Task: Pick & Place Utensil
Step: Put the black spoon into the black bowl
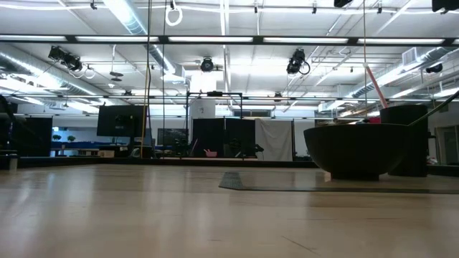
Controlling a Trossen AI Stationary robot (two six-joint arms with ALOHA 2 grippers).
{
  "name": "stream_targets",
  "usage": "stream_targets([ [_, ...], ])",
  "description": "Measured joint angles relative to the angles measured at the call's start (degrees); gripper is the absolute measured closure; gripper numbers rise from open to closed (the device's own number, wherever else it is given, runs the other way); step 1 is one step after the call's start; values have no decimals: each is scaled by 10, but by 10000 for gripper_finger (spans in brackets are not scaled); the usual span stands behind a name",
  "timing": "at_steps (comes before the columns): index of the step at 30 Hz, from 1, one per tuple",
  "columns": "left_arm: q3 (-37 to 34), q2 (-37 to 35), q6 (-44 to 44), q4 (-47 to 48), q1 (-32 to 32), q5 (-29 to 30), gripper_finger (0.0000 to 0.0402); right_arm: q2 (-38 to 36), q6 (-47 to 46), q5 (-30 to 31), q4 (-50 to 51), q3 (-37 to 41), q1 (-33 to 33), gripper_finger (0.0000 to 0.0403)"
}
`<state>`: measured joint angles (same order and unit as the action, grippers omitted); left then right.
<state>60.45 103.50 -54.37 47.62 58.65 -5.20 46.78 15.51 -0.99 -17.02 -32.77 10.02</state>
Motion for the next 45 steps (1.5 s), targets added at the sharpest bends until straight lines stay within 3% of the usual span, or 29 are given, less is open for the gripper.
stream_targets([
  [4,1,-1,4,0,-12,38,391,0,0,0,0,0,0,208],
  [13,2,-1,62,-33,-86,119,361,0,-15,0,0,0,0,208],
  [22,30,0,123,-38,-164,230,393,0,-15,3,11,7,0,208],
  [28,32,0,160,-31,-204,307,370,4,-28,84,15,18,0,208],
  [34,32,-26,191,14,-238,404,385,64,-46,111,0,18,0,208],
  [40,32,-103,177,116,-272,533,379,165,-86,152,-35,13,0,208],
  [45,30,-157,203,119,-318,633,371,228,-186,156,-86,-12,-3,208],
])
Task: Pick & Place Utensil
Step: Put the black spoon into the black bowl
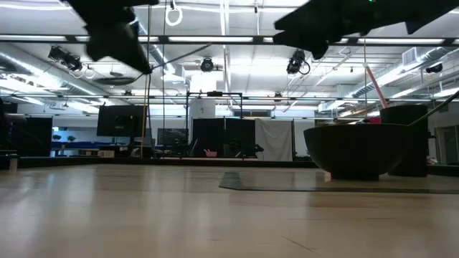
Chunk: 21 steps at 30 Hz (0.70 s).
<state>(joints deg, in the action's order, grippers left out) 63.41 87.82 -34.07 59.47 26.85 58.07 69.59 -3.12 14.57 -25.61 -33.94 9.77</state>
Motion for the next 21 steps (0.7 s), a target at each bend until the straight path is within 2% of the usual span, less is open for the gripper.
stream_targets([
  [3,-2,-13,2,1,-38,48,376,46,-64,1,-37,-18,-1,208],
  [5,-2,-15,2,-18,-66,73,379,85,-96,22,-73,-29,-1,208],
  [9,-2,-12,5,-88,-117,80,381,156,-176,78,-113,-63,-15,208],
  [13,-2,-9,35,-192,-155,31,381,188,-293,74,-102,-93,-44,208],
  [17,-2,-9,66,-288,-178,-31,383,188,-310,55,-104,-103,-73,208],
  [21,-2,-9,63,-332,-183,-54,384,176,-306,55,-137,-103,-100,208],
])
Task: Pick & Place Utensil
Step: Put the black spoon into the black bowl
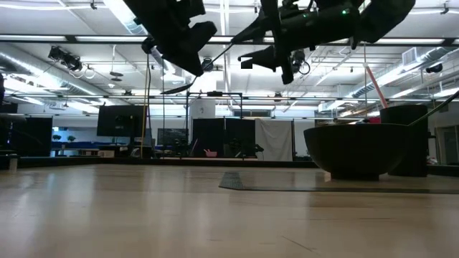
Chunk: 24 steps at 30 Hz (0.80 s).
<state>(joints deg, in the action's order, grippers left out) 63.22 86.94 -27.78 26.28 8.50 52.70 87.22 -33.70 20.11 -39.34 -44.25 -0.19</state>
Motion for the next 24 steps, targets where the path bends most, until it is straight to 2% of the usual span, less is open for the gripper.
stream_targets([
  [5,0,0,-1,-1,1,-1,383,0,16,2,-60,-1,-26,208],
  [11,0,5,4,-21,0,0,382,6,21,0,-62,-10,-51,208],
  [15,0,18,29,-26,-6,-26,381,21,60,-11,-55,-44,-52,208],
  [20,0,30,26,-17,-10,-23,381,24,71,15,34,-73,-50,208],
  [24,0,30,27,-20,-9,-16,381,24,45,39,69,-73,-50,208],
])
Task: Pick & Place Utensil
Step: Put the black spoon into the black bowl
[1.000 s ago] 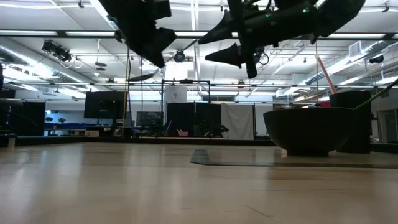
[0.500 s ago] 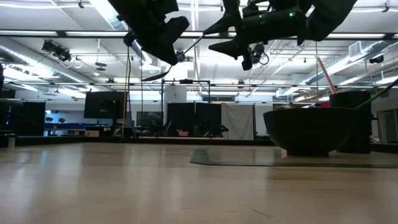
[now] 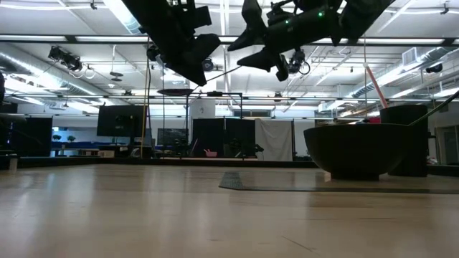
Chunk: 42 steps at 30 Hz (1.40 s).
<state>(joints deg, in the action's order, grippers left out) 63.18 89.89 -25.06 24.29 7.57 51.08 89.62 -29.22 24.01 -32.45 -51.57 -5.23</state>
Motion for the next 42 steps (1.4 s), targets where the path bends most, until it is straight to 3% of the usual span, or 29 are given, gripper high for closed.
stream_targets([
  [14,0,-2,1,-7,0,0,379,-26,4,-10,8,1,-3,208],
  [18,0,-2,2,-6,3,1,379,-58,6,22,48,1,-1,208],
  [25,0,-2,3,-13,4,6,379,-70,-74,14,108,1,1,208],
  [33,0,-2,3,-19,4,8,379,-62,-119,-26,107,1,1,209],
  [42,0,-2,39,-64,3,8,379,-62,-128,-26,92,1,1,248],
])
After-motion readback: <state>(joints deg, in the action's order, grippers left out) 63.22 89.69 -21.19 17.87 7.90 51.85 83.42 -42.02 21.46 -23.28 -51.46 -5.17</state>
